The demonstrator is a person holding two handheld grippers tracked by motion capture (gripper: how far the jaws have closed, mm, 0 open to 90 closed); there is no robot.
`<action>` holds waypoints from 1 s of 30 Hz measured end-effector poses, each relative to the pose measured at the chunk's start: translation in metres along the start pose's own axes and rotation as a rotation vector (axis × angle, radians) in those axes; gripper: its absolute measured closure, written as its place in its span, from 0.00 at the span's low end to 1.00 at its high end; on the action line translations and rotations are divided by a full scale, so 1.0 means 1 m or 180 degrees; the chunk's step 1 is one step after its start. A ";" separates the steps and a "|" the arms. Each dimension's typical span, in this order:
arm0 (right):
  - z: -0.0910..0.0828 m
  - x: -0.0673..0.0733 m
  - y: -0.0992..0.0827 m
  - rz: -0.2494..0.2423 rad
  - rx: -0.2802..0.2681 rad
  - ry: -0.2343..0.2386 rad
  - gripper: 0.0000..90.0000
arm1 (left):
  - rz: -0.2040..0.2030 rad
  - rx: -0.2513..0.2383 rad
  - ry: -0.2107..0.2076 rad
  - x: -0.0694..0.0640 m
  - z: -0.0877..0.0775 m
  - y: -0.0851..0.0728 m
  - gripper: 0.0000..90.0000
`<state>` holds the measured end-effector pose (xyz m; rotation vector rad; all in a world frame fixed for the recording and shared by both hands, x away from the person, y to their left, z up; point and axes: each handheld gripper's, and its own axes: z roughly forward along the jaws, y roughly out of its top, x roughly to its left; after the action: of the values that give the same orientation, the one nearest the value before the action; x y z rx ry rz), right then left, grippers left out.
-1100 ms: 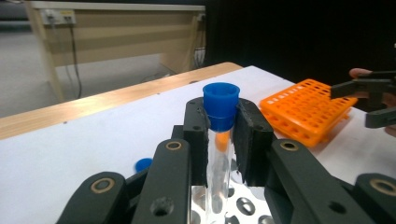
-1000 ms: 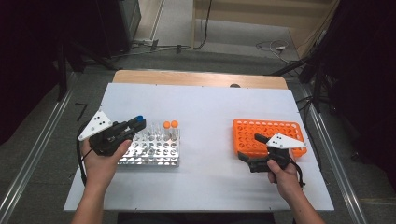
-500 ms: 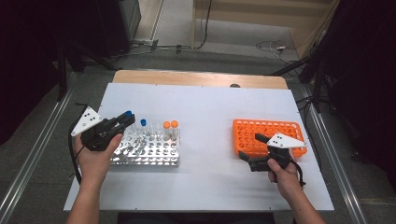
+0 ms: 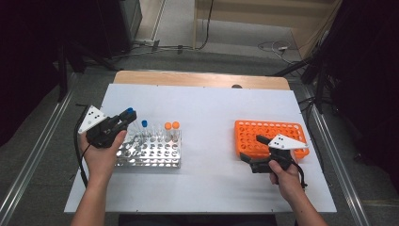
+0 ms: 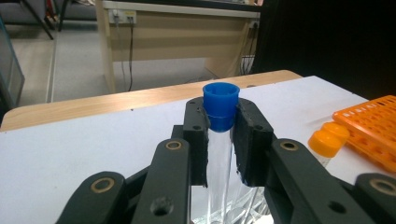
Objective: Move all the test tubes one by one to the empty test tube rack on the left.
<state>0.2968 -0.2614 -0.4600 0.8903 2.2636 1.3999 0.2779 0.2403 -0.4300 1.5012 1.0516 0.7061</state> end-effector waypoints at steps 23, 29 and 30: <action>0.001 0.000 -0.001 0.0010 0.0041 0.0010 0.04 | 0.0013 0.0275 0.0068 -0.003 0.002 -0.013 0.85; 0.000 -0.001 0.000 0.0012 0.0039 0.0006 0.04 | 0.0011 0.0327 0.0050 -0.005 0.002 -0.013 0.85; 0.000 -0.001 0.000 0.0008 0.0038 0.0006 0.04 | -0.0003 0.0337 0.0039 -0.005 0.002 -0.012 0.85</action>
<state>0.2977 -0.2622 -0.4606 0.8965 2.2753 1.3901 0.2746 0.2353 -0.4419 1.5885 1.1135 0.6685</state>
